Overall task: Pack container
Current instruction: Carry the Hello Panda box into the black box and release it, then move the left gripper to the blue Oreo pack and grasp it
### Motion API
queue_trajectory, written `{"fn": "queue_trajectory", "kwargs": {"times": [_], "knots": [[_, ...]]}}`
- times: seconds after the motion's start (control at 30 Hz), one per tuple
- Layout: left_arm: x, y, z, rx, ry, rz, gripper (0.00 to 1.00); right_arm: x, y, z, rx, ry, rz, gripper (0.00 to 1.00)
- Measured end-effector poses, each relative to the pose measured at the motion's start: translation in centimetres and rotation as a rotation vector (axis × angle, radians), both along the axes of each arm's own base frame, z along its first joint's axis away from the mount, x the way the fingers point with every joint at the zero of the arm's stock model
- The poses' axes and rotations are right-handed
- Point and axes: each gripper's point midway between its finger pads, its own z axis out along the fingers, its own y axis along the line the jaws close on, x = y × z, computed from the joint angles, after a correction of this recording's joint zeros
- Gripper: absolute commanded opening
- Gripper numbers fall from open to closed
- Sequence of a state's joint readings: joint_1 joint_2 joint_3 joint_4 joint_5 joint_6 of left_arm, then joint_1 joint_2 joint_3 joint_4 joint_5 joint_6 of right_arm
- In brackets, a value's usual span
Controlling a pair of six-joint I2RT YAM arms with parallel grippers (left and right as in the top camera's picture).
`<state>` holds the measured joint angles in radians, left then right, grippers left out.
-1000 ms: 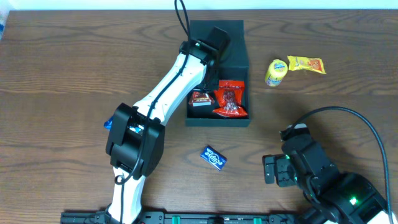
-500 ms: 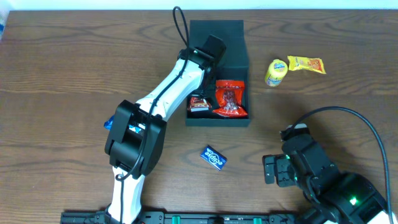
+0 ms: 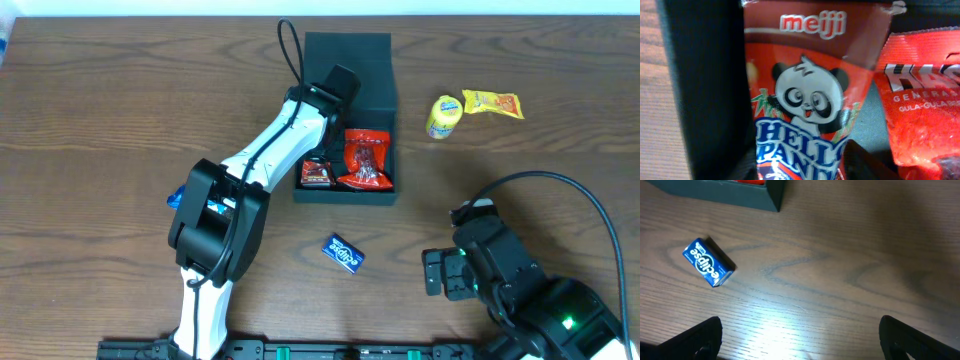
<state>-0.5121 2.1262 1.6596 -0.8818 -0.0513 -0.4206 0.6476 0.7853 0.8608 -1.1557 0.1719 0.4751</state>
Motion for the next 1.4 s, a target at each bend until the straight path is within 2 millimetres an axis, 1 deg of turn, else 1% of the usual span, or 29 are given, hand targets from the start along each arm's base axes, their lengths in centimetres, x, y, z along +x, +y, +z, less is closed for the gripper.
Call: {"fn": "queue_trajectory", "kwargs": {"times": [0.17, 0.23, 0.3, 0.33, 0.4, 0.47, 0.5, 0.53, 0.6, 0.67, 0.8, 0.9, 0.97, 1.07, 1.17, 1.23, 1.3, 1.4], "knots": [[0.0, 0.0, 0.1, 0.000, -0.001, 0.002, 0.62, 0.0, 0.0, 0.0, 0.000, 0.000, 0.000, 0.99], [0.1, 0.0, 0.5, -0.004, -0.010, -0.001, 0.65, 0.0, 0.0, 0.0, 0.000, 0.000, 0.000, 0.99], [0.2, -0.1, 1.5, -0.015, -0.030, -0.007, 0.70, 0.0, 0.0, 0.0, 0.000, 0.000, 0.000, 0.99], [0.2, -0.1, 2.4, -0.022, -0.047, -0.013, 0.73, 0.0, 0.0, 0.0, 0.000, 0.000, 0.000, 0.99], [0.4, -0.1, 4.7, -0.040, -0.092, -0.024, 0.80, 0.0, 0.0, 0.0, 0.000, 0.000, 0.000, 0.99], [0.2, 0.3, 7.7, -0.051, -0.150, -0.029, 0.83, 0.0, 0.0, 0.0, 0.000, 0.000, -0.001, 0.99], [0.0, 0.7, 9.4, -0.050, -0.179, -0.027, 0.87, 0.0, 0.0, 0.0, 0.000, 0.000, 0.000, 0.99], [-0.4, 1.3, 10.9, -0.043, -0.203, -0.023, 0.98, 0.0, 0.0, 0.0, 0.000, 0.000, -0.001, 0.99], [-1.3, 2.5, 13.3, -0.025, -0.238, -0.016, 0.95, 0.0, 0.0, 0.0, 0.000, 0.000, -0.001, 0.99], [-2.5, 3.6, 15.1, -0.005, -0.253, -0.008, 0.95, 0.0, 0.0, 0.0, 0.000, 0.000, -0.001, 0.99], [-5.0, 5.8, 18.1, 0.021, -0.274, 0.010, 0.95, 0.0, 0.0, 0.0, 0.000, 0.000, 0.000, 0.99], [-6.7, 7.0, 19.6, 0.017, -0.304, 0.036, 0.96, 0.0, 0.0, 0.0, 0.000, 0.000, 0.000, 0.99], [-8.1, 7.9, 19.8, 0.008, -0.310, 0.064, 0.95, 0.0, 0.0, 0.0, 0.000, 0.000, -0.001, 0.99], [-10.6, 9.7, 18.6, 0.004, -0.289, 0.137, 0.95, 0.0, 0.0, 0.0, 0.000, 0.000, -0.001, 0.99], [-12.8, 11.7, 16.3, 0.012, -0.249, 0.244, 0.95, 0.0, 0.0, 0.0, 0.000, 0.000, -0.001, 0.99], [-14.5, 13.2, 14.2, 0.021, -0.199, 0.325, 0.95, 0.0, 0.0, 0.0, 0.000, 0.000, 0.000, 0.99], [-15.7, 14.0, 12.6, 0.015, -0.146, 0.381, 0.95, 0.0, 0.0, 0.0, 0.000, 0.000, 0.000, 0.99], [-16.9, 14.6, 10.7, -0.012, -0.067, 0.451, 0.95, 0.0, 0.0, 0.0, 0.000, 0.000, 0.000, 0.99]]}}
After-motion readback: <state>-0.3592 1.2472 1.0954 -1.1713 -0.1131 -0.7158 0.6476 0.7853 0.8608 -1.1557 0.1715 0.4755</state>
